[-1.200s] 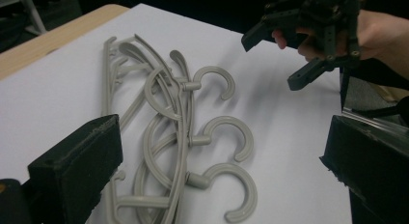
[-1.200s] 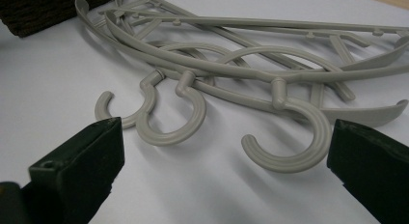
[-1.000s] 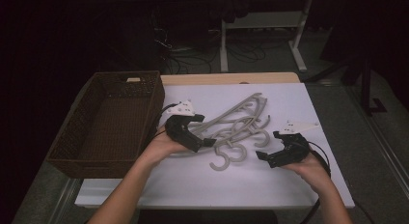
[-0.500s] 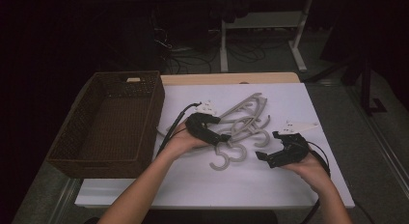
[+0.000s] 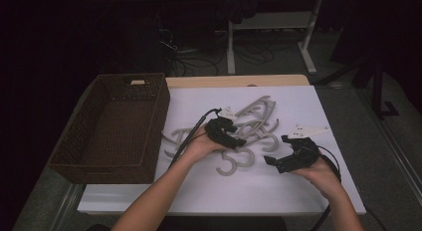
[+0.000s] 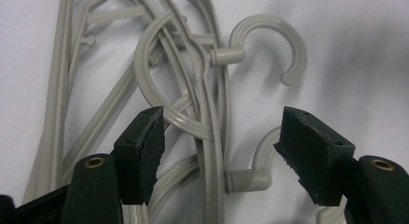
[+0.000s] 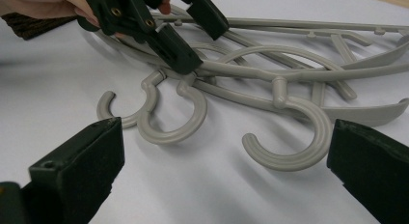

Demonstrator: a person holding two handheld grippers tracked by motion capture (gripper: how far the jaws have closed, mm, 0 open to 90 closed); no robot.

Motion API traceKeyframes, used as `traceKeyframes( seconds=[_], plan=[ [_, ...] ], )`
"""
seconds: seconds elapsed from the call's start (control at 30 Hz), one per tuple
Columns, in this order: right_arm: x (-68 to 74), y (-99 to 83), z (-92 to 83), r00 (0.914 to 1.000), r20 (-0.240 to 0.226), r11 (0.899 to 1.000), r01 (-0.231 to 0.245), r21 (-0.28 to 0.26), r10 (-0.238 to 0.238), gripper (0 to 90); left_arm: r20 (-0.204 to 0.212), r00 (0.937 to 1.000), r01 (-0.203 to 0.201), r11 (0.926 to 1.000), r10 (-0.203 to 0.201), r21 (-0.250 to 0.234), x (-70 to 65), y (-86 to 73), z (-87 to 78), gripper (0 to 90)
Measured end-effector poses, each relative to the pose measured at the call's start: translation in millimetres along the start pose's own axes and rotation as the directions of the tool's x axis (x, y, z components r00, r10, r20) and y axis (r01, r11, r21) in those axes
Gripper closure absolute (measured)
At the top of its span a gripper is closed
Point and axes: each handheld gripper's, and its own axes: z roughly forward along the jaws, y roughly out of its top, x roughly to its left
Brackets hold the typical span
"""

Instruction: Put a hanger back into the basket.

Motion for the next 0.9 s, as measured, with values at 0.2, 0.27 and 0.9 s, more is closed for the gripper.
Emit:
traceKeyframes(
  seconds=[0.2,0.27,0.9],
  plan=[
    [0.2,0.1,0.0,1.0000,-0.002,1.000,0.004,-0.002,-0.004,0.0,-0.038,0.9993,0.000,0.9988,0.002,0.050,0.1,-2.0,9.6,37.6],
    [0.1,0.1,-0.2,1.0000,-0.002,1.000,0.003,-0.002,-0.003,0.0,-0.047,0.9989,-0.001,0.9979,0.004,0.065,0.7,-2.1,11.1,39.1],
    [0.5,0.0,0.1,0.9999,-0.009,1.000,0.008,-0.002,-0.008,0.0,-0.044,0.9983,0.045,0.9830,-0.038,0.178,-3.2,10.0,25.9,66.5]
  ],
)
